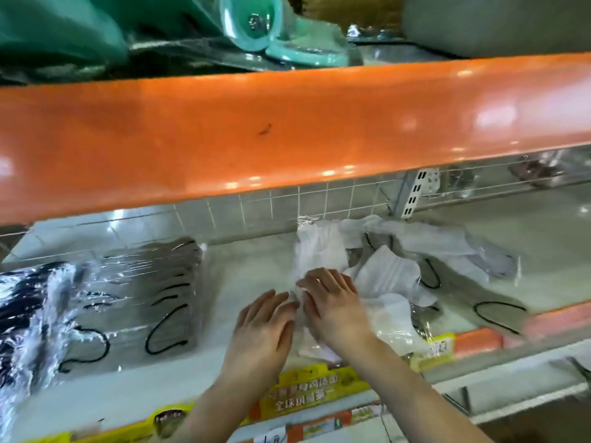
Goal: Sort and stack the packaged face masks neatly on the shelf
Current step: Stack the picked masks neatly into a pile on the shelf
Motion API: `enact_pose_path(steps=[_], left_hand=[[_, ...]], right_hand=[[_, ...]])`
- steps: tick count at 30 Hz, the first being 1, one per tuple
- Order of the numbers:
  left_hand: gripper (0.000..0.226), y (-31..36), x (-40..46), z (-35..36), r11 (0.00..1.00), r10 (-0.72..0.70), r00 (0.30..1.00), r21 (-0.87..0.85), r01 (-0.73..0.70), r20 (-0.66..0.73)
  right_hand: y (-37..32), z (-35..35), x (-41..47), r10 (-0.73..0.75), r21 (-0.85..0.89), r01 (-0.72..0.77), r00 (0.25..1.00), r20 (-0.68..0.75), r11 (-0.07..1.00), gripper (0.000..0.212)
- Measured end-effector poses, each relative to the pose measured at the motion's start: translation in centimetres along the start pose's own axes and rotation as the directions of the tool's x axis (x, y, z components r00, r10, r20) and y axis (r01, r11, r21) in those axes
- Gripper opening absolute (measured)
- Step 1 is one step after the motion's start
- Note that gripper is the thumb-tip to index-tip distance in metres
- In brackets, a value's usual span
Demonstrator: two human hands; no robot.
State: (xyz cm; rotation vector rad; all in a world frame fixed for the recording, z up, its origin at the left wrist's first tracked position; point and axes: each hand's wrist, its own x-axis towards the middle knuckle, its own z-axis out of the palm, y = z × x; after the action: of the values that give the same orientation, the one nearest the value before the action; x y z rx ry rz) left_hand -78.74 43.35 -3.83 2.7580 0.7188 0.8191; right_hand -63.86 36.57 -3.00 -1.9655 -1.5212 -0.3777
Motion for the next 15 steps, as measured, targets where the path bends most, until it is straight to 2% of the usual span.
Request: enact_pose_path(steps=[5, 8, 12, 15], left_hand=[[0.036, 5.9, 1.9, 3.5, 0.995, 0.091, 0.985, -0.042, -0.086, 0.149], [0.049, 8.8, 2.4, 5.4, 0.988, 0.152, 0.957, -0.04, -0.147, 0.248], [0.067, 11.9, 3.5, 6.6, 0.99, 0.053, 0.924, 0.104, -0.099, 0.378], [0.081, 12.8, 4.1, 7.2, 0.98, -0.018, 0.907, 0.187, -0.068, 0.42]], right_hand=[[5.6, -3.9, -1.9, 0.133, -0.058, -0.131, 0.991, 0.033, 0.99, 0.026], [8.1, -6.0, -2.6, 0.175, -0.103, -0.167, 0.982, 0.069, 0.981, 0.03], [11.1, -8.0, -3.3, 0.253, -0.156, -0.233, 0.96, 0.118, 0.96, 0.035], [13.2, -8.5, -3.9, 0.293, -0.14, -0.272, 0.944, 0.153, 0.952, 0.036]])
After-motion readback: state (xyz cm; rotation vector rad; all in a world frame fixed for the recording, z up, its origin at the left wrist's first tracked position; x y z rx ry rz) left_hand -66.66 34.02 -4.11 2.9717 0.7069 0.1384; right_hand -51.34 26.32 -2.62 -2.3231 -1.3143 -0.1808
